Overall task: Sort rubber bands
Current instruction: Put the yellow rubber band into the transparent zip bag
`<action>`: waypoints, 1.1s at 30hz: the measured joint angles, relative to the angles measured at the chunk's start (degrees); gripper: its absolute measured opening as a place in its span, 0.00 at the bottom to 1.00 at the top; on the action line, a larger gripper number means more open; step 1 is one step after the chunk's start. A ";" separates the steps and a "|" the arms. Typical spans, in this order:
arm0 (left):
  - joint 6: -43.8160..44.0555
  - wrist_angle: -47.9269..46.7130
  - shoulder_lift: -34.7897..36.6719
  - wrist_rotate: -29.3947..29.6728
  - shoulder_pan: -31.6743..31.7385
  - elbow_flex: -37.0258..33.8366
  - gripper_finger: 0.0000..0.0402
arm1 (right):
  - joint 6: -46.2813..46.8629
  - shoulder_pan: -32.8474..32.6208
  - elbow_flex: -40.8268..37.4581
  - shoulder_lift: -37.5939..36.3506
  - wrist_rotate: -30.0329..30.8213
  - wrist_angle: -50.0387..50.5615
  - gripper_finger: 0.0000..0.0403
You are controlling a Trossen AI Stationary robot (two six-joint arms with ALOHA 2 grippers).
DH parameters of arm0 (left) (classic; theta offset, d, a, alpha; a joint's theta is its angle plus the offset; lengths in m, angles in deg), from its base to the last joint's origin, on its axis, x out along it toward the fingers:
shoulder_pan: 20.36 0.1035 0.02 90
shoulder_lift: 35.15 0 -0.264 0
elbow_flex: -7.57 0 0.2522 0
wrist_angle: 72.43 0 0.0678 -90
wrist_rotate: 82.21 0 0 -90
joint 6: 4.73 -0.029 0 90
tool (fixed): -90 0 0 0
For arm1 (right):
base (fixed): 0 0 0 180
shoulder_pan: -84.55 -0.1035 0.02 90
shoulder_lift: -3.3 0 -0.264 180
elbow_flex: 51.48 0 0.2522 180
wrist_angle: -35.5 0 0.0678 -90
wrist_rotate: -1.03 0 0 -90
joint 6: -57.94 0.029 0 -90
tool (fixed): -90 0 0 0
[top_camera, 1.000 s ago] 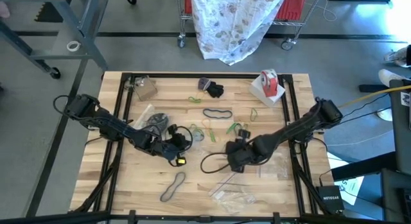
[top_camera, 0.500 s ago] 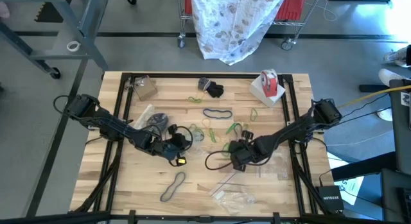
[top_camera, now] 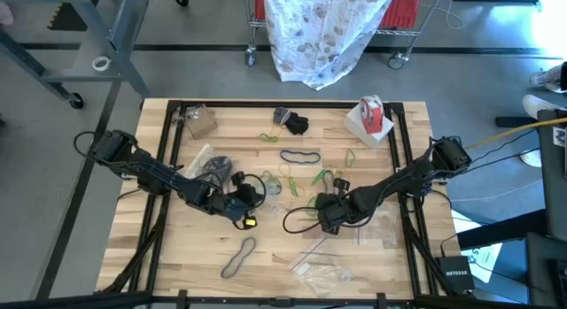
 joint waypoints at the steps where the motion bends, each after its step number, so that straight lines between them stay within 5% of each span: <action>1: 0.00 0.02 0.00 0.00 0.00 0.00 0.00 | -0.02 -0.05 1.09 -0.20 0.00 1.00 0.01; 9: 0.61 2.06 -0.02 0.00 -0.35 0.00 0.00 | -1.76 -2.13 14.15 -1.75 2.64 14.26 0.00; 15: 0.92 3.10 -0.02 -0.03 -0.37 0.00 0.00 | -5.43 -4.59 21.07 -2.33 9.19 14.25 0.00; 26: 6.04 11.70 -0.02 -0.04 -0.35 0.00 0.00 | -19.99 -3.98 24.43 -2.07 16.22 -10.47 0.00; 33: 9.34 14.87 -0.02 -0.04 -0.35 0.00 0.00 | -25.49 0.32 24.41 -0.63 16.67 -17.62 0.00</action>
